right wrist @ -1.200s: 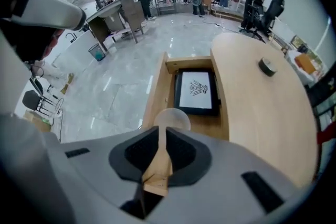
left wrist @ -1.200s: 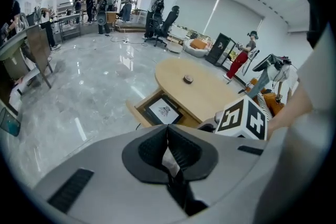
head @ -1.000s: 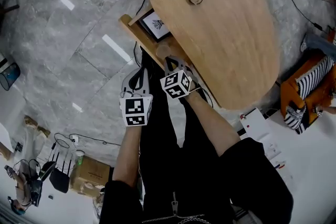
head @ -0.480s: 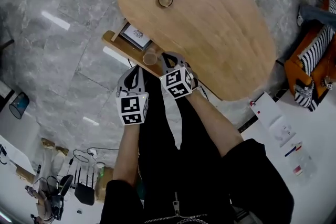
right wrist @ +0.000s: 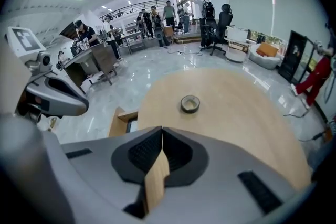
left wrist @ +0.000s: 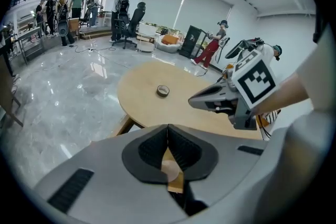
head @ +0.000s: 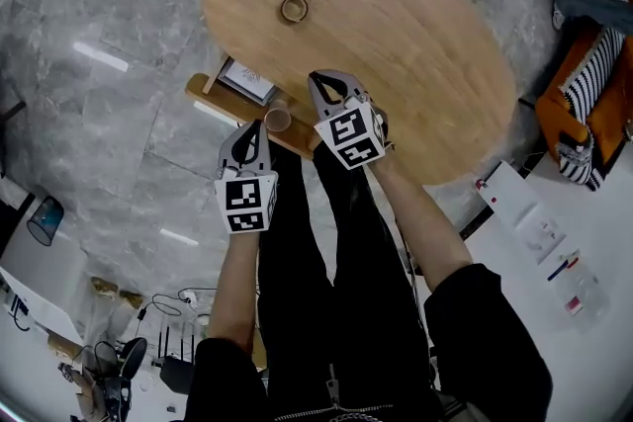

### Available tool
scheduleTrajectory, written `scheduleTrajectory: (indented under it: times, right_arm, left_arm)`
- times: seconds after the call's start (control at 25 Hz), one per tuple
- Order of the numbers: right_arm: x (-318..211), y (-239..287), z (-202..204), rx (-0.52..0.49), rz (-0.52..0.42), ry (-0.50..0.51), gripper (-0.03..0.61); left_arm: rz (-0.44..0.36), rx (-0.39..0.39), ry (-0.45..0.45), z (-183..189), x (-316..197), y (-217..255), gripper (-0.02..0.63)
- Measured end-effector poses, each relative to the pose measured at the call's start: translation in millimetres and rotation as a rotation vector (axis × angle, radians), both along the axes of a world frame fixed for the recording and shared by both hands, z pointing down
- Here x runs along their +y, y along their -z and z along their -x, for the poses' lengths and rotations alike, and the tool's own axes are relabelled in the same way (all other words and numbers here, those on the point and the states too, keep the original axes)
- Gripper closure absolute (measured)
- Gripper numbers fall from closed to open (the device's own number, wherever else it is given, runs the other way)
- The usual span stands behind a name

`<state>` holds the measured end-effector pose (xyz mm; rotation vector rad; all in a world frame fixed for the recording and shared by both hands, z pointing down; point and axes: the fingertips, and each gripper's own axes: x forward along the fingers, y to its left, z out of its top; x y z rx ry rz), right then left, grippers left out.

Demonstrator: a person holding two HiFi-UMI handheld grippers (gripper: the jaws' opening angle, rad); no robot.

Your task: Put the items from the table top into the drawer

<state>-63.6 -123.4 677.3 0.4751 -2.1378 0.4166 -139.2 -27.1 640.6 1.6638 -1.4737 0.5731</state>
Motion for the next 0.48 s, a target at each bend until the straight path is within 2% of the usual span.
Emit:
scheduleTrajectory:
  times: [0.2,0.32,0.48]
  right_arm:
    - [-29.1,3.8,18.9,0.012,-0.057,0.001,0.553]
    - [-41.7,2.9,25.7,0.01,-0.067,0.015,0.498]
    - [-52.9,-3.9,32.2,0.038,-0.074,0.071,0.482]
  left_arm:
    - [0.004,0.01,-0.019,10.5,-0.8,-1.6,0.6]
    - [0.011,0.017,-0.011,13.6,0.9,-3.3,0.6]
    - [0.026,0.02,-0.01,12.5,3.8,-5.4,0.6]
